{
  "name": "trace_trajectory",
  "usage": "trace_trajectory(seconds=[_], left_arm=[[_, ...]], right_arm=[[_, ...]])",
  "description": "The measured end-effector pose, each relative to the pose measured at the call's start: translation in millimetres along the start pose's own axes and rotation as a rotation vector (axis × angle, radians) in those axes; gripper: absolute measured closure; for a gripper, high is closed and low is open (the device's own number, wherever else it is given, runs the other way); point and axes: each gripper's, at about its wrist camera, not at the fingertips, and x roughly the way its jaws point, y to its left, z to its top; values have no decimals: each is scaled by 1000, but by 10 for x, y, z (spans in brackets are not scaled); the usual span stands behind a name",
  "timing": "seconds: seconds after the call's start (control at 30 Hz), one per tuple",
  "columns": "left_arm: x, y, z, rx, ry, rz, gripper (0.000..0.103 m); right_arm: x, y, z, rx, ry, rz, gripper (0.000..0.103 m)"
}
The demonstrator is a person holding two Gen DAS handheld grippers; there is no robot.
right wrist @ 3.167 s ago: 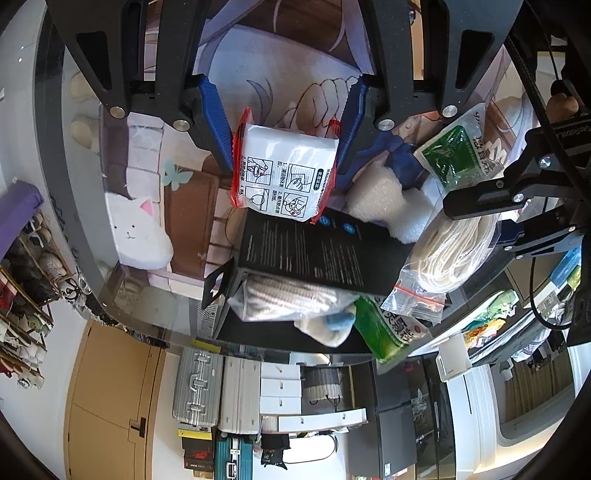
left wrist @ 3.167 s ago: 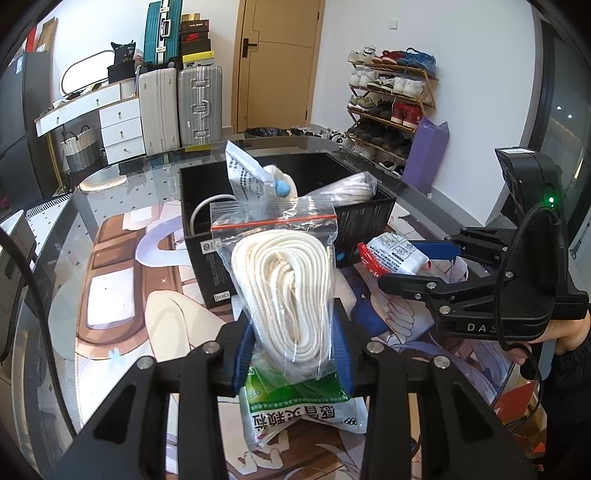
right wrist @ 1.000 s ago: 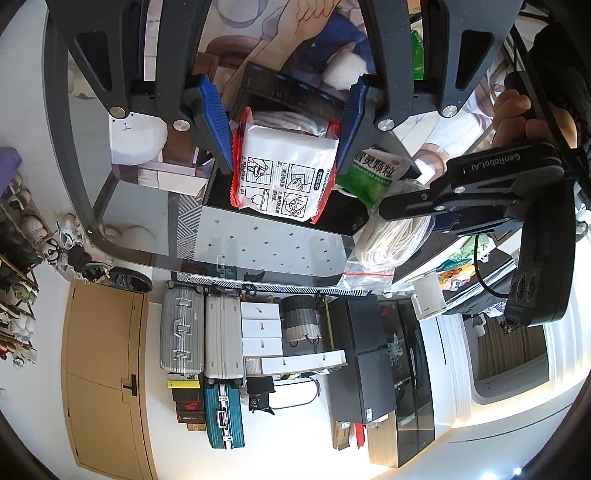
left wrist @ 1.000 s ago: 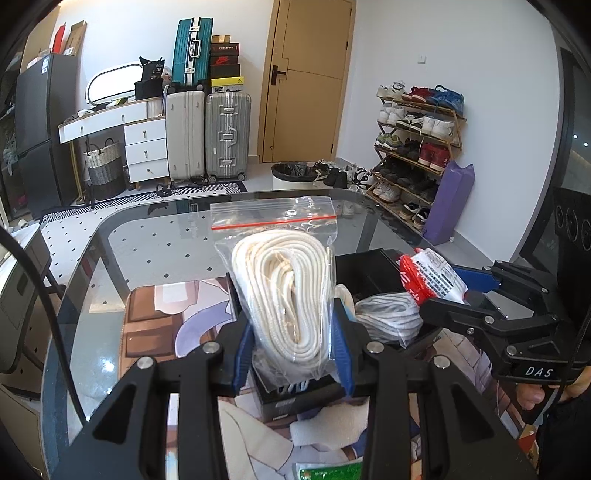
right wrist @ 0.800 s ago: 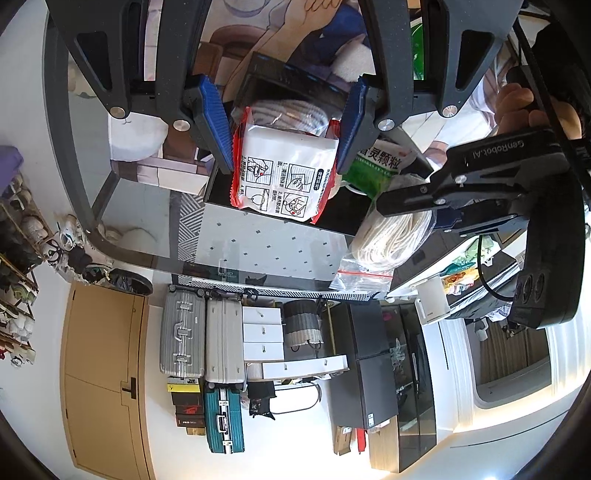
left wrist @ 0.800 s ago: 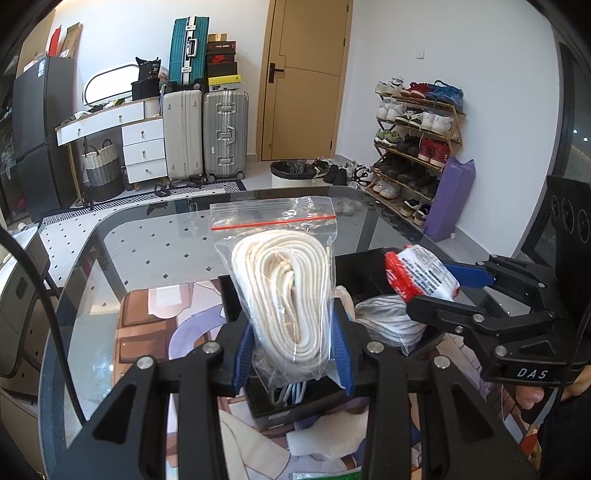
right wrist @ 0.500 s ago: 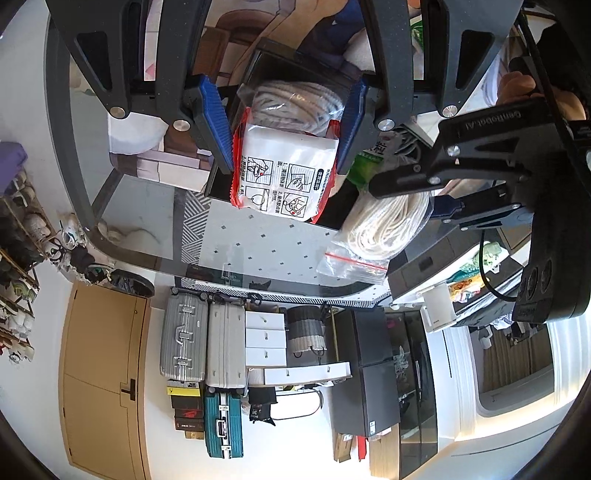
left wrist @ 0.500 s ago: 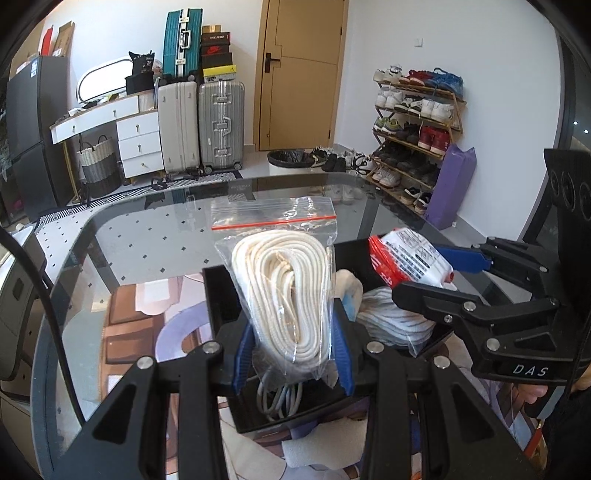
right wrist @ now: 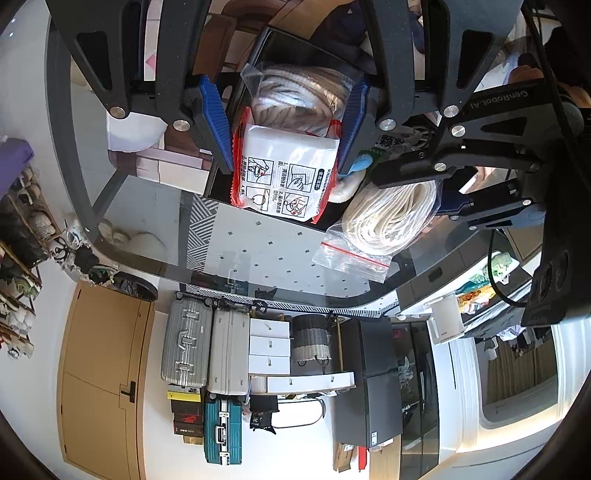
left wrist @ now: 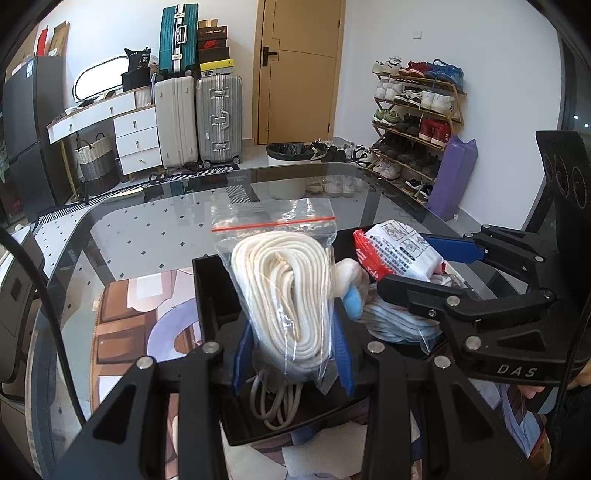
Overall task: Organize soft objects
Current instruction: 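Carry both items over the black box and open both grippers, then grasp the green medicine bag with the left gripper while the right moves to the white foam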
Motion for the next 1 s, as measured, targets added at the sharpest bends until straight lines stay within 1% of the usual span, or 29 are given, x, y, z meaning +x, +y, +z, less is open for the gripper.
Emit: trace_trajectory(seconds=[0.07, 0.13, 0.17, 0.2, 0.23, 0.27, 0.3, 0.37, 0.43, 0.47, 0.5, 0.53, 0.57, 0.6, 0.7, 0.8, 1.0], left_arm=[[-2, -7, 6, -2, 0, -1, 65], [-9, 2, 6, -8, -1, -4, 64], [-14, 10, 4, -14, 1, -8, 63], [-23, 21, -7, -20, 5, -13, 62], [-35, 32, -10, -27, 9, -22, 60], [-50, 44, -19, -30, 10, -24, 56], [-82, 49, -25, -34, 6, -23, 50], [-145, 45, -37, -33, -8, -19, 44], [-234, 43, -54, -30, -24, -16, 42], [-269, 43, -67, -28, -25, -13, 37], [-318, 35, -87, -25, -28, -4, 27], [-363, 38, -108, -25, -37, 5, 21], [-412, 37, -127, -24, -50, 14, 13], [-468, 33, -161, -21, -62, 26, 10], [-605, 36, -272, -33, -70, 65, 5], [-650, 42, -392, -40, -54, 98, 4], [-682, 67, -641, -62, -5, 154, 4]], right_arm=[[12, 24, -3, -12, 2, -13, 47], [-13, 45, -5, -30, -17, -24, 41], [-34, 52, -4, -34, -27, -21, 37], [-59, 58, -5, -35, -36, -20, 31], [-89, 61, -10, -36, -44, -26, 28], [-119, 62, -13, -38, -50, -37, 23], [-150, 63, -23, -41, -55, -45, 21], [-206, 64, -42, -41, -56, -50, 18], [-257, 57, -73, -36, -50, -54, 15], [-286, 58, -92, -32, -48, -53, 12], [-322, 55, -118, -24, -47, -49, 9], [-346, 47, -141, -17, -45, -44, 7], [-378, 43, -170, -7, -43, -35, 4], [-410, 47, -195, 2, -43, -25, 3], [-491, 80, -298, 22, -39, 12, 1], [-558, 153, -403, 32, -40, 41, 1], [-592, 333, -590, 53, -24, 52, 1]])
